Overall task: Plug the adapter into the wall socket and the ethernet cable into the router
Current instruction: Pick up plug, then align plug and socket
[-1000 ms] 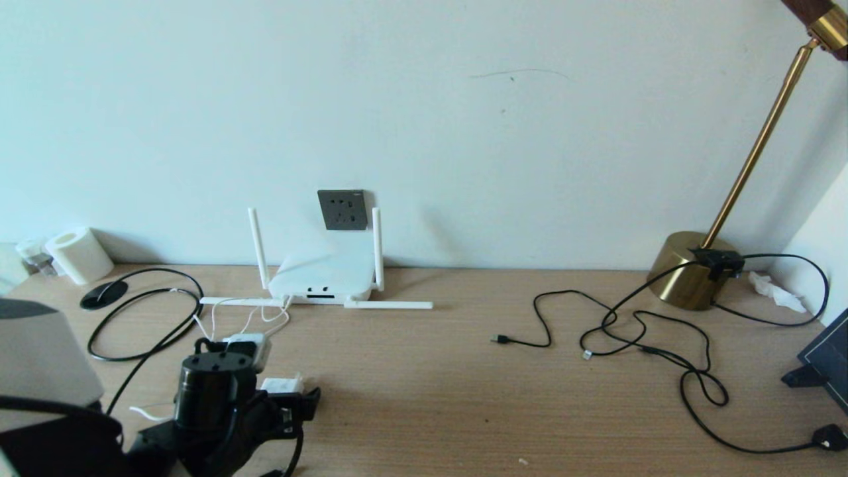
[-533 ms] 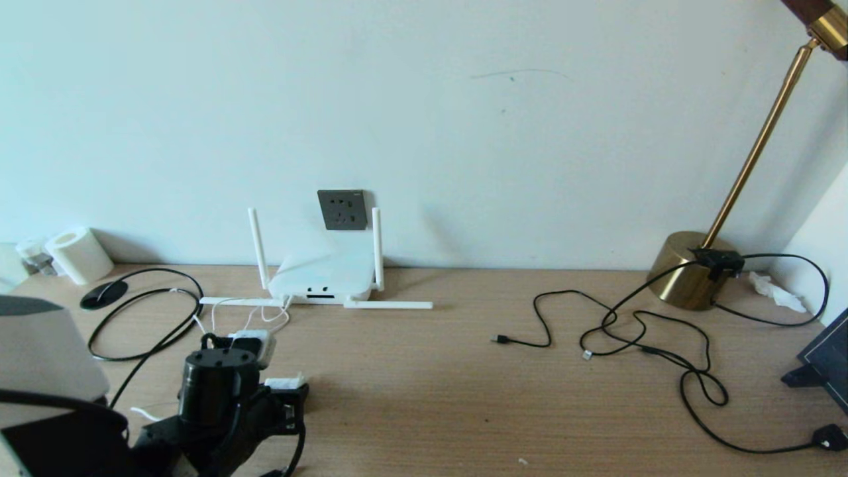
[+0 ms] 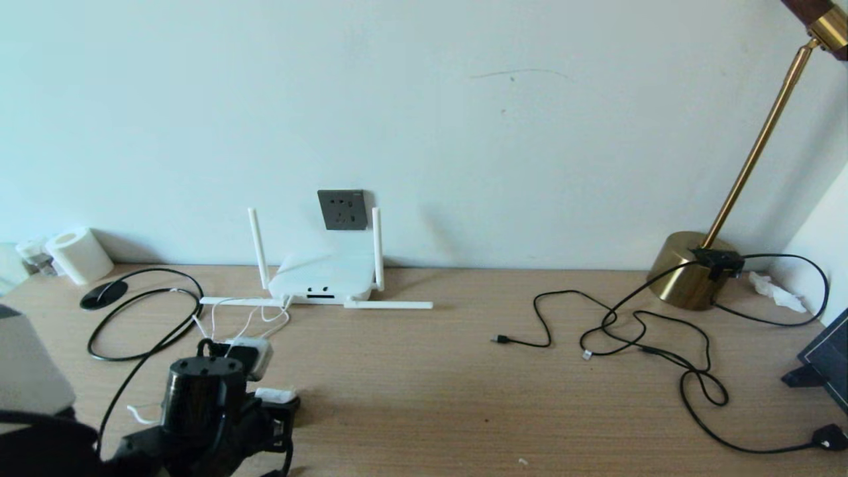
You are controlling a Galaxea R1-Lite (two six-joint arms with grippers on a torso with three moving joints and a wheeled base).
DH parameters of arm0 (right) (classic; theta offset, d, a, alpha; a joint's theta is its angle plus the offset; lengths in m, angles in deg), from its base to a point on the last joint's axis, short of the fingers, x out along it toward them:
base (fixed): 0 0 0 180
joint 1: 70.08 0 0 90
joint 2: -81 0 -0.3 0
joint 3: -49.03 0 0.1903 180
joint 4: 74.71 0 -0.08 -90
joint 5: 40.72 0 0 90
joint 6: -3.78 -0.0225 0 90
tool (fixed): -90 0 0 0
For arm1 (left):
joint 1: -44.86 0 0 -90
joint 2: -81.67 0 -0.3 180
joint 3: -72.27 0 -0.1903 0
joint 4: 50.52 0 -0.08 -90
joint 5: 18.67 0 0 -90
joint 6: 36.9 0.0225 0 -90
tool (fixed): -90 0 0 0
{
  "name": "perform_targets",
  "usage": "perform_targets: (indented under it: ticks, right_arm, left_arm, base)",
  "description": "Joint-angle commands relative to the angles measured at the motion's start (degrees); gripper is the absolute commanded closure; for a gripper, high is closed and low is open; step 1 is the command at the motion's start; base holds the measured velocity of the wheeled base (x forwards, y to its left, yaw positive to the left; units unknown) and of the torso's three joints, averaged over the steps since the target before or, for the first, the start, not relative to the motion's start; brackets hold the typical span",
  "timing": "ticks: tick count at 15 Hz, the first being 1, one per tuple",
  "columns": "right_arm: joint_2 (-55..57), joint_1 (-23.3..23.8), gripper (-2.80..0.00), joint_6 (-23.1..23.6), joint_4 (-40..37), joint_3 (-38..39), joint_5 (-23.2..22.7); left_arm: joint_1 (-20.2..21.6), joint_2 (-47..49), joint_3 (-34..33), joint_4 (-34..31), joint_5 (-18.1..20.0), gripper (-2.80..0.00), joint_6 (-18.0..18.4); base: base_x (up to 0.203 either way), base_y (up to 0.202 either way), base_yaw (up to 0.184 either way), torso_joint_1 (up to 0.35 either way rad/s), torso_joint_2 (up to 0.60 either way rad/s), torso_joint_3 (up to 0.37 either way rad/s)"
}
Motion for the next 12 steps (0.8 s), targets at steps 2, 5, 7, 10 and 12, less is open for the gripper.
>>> perform_targets:
  ticks: [2, 5, 7, 10, 12]
  right_arm:
    - [0.0, 0.0, 0.0, 0.0, 0.1, 0.0, 0.0]
    - [0.0, 0.0, 0.0, 0.0, 0.0, 0.0, 0.0]
    - [0.0, 0.0, 0.0, 0.0, 0.0, 0.0, 0.0]
    - [0.0, 0.0, 0.0, 0.0, 0.0, 0.0, 0.0]
    - [0.0, 0.0, 0.0, 0.0, 0.0, 0.0, 0.0]
  left_arm:
    - [0.2, -8.0, 3.0, -11.4, 1.3, 0.0, 0.3]
    - [1.4, -16.3, 15.9, -39.3, 6.6, 0.0, -3.2]
    - [3.2, -18.3, 28.1, -57.2, 12.5, 0.0, -10.9]
    - [7.7, -18.3, 40.0, -80.6, 26.5, 0.0, -23.7]
    - [11.2, -15.8, 43.1, -87.0, 30.4, 0.0, -25.2]
  base:
    - [0.0, 0.0, 0.0, 0.0, 0.0, 0.0]
    - [0.0, 0.0, 0.0, 0.0, 0.0, 0.0]
    - [0.0, 0.0, 0.0, 0.0, 0.0, 0.0]
    - [0.0, 0.0, 0.0, 0.0, 0.0, 0.0]
    - [0.0, 0.0, 0.0, 0.0, 0.0, 0.0]
